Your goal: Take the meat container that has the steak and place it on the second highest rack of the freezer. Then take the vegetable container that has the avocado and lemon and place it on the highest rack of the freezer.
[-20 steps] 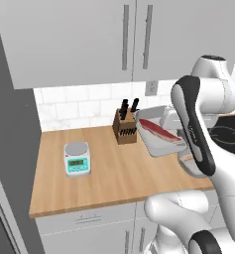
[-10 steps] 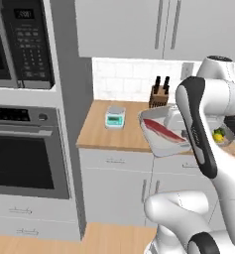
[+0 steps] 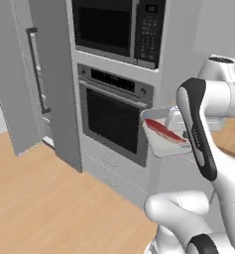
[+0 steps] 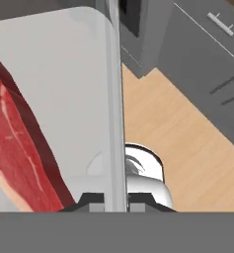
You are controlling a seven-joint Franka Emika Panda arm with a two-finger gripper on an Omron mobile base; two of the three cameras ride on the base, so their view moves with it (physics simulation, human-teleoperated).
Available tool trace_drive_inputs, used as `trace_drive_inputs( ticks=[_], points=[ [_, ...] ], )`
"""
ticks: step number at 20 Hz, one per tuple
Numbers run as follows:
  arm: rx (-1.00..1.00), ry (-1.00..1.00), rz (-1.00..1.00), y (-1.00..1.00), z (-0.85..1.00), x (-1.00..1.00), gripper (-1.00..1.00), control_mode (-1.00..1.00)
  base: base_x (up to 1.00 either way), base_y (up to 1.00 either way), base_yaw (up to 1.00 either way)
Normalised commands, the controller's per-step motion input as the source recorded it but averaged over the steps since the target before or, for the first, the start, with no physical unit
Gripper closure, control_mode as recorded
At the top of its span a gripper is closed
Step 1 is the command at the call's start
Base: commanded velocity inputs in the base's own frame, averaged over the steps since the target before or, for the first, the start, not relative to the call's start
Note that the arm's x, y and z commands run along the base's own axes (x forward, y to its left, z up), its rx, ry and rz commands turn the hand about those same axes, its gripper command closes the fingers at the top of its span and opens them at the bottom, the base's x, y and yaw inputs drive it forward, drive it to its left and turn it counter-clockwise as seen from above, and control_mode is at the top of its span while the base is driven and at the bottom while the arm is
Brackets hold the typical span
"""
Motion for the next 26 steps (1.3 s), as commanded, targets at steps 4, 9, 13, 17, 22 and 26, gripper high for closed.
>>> trace_drive_inputs(
  ticks=[4, 9, 13, 17, 22, 26],
  points=[
    [0.00, 0.00, 0.00, 0.00, 0.00, 0.00, 1.00, 1.00, -0.25, 0.03, 0.99],
    [0.00, 0.00, 0.00, 0.00, 0.00, 0.00, 1.00, 1.00, 0.51, 0.41, 0.69],
    [0.00, 0.00, 0.00, 0.00, 0.00, 0.00, 1.00, 1.00, 1.00, 0.54, 0.18],
    [0.00, 0.00, 0.00, 0.00, 0.00, 0.00, 1.00, 1.00, 1.00, 0.52, 0.00],
    [0.00, 0.00, 0.00, 0.00, 0.00, 0.00, 1.00, 1.00, 1.00, 0.23, -0.01],
    [0.00, 0.00, 0.00, 0.00, 0.00, 0.00, 1.00, 1.00, 1.00, 0.07, -0.14]
  ],
)
